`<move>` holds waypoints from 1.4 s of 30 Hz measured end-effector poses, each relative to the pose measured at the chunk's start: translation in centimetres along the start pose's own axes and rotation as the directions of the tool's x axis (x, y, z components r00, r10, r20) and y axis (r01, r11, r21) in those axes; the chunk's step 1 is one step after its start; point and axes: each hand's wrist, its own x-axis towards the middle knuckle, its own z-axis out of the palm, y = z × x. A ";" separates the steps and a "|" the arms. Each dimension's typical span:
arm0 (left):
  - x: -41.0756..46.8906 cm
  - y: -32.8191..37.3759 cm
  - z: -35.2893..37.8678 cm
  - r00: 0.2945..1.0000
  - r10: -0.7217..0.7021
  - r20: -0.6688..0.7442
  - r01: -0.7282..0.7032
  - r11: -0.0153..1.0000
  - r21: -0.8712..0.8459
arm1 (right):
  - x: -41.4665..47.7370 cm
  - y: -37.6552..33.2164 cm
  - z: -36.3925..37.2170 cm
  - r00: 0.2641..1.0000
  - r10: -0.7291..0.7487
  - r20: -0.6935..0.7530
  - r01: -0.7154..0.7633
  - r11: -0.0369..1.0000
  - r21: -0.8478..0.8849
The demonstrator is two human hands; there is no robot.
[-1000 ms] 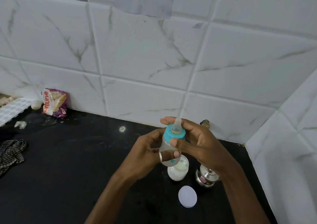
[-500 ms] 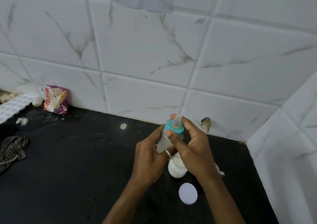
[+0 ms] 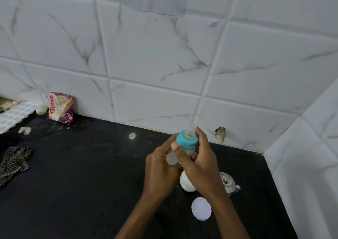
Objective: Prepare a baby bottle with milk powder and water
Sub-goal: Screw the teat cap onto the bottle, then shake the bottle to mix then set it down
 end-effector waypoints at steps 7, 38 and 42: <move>0.1 -0.1 0.0 0.999 -0.051 0.005 0.051 0.999 0.001 | -0.1 0.4 -0.4 0.986 0.101 0.134 -0.111 0.992 0.067; 0.0 -0.6 -8.0 0.926 -0.291 -0.239 0.236 0.943 -0.233 | 2.0 1.6 1.1 0.977 0.178 0.115 -0.212 0.828 0.520; -0.2 -1.8 -8.1 0.925 -0.327 -0.192 0.286 0.935 -0.211 | 0.6 3.5 1.9 0.911 0.215 0.352 -0.313 0.916 0.251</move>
